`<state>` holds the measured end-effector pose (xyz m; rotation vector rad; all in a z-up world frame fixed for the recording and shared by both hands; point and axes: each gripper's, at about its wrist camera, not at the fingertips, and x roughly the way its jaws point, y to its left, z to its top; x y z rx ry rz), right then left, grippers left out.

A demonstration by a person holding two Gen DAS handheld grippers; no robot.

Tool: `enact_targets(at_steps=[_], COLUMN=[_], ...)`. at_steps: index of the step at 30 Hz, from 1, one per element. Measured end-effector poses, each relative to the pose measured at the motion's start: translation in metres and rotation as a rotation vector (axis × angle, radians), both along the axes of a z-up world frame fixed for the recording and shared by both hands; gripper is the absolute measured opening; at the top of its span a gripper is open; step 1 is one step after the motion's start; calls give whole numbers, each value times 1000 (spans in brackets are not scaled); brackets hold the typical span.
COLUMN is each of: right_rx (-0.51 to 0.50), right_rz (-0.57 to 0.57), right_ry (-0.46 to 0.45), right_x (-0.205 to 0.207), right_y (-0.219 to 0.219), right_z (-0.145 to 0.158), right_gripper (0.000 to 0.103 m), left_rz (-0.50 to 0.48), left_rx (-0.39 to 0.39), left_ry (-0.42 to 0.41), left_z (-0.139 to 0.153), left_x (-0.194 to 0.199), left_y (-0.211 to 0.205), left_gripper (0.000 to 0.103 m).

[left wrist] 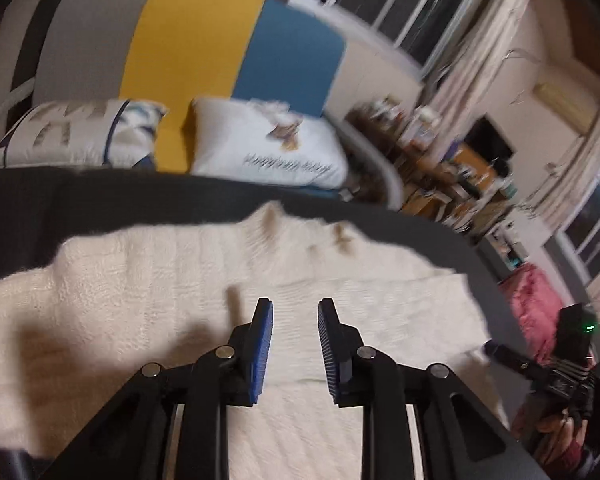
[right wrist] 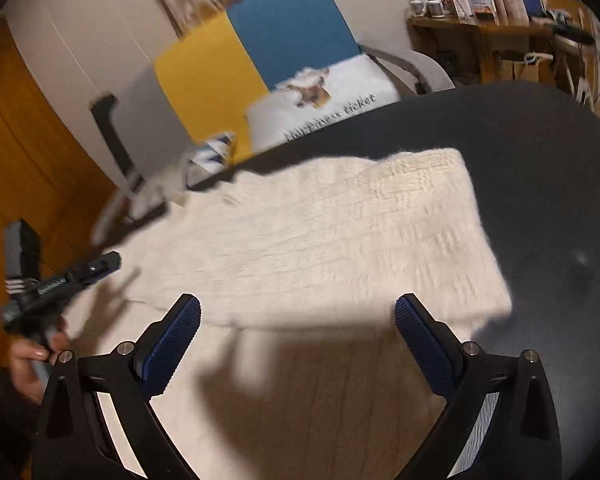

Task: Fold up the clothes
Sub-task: 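Open the left gripper and release the sleeve cuff on the sweater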

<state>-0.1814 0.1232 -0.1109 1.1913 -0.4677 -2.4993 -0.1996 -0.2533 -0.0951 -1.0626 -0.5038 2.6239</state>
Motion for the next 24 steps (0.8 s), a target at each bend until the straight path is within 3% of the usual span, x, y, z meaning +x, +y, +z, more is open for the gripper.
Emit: enact_targets(at_steps=[2,5,8,13,14,16,17,24], right_rx=[-82,-170,-201,-134,-114,-81,-74,-36], right_rz=[-5,-43,-96,-114,-126,-160,-164,-109], right_ry=[6,15,22,77,58,-66,-69,86], right_x=[12,23,23,0,-7,-20,-20,-31], right_y=[11,27,40,39,40,44,44,28], right_z=[2,1,3,16,12,-10,-14,28], right_gripper=[100,100,100,100,100,99,99,100], left_rz=[-14,11,17,0,-4,-10,-14,-59], left_rx=[-49,-90,-83,-116,-125,-142,-151,-198], left_ry=[-34,-157,-117,-54,-54,-53,-53,-10], left_z=[-10,-40,-35,-18,-18,-17,-17,-3], left_x=[2,-5,0,-8,-9,-13,-15,-32], left_y=[8,10,12,26,28,34,36,62], left_gripper=[24,23,24,24,24,23,23,25])
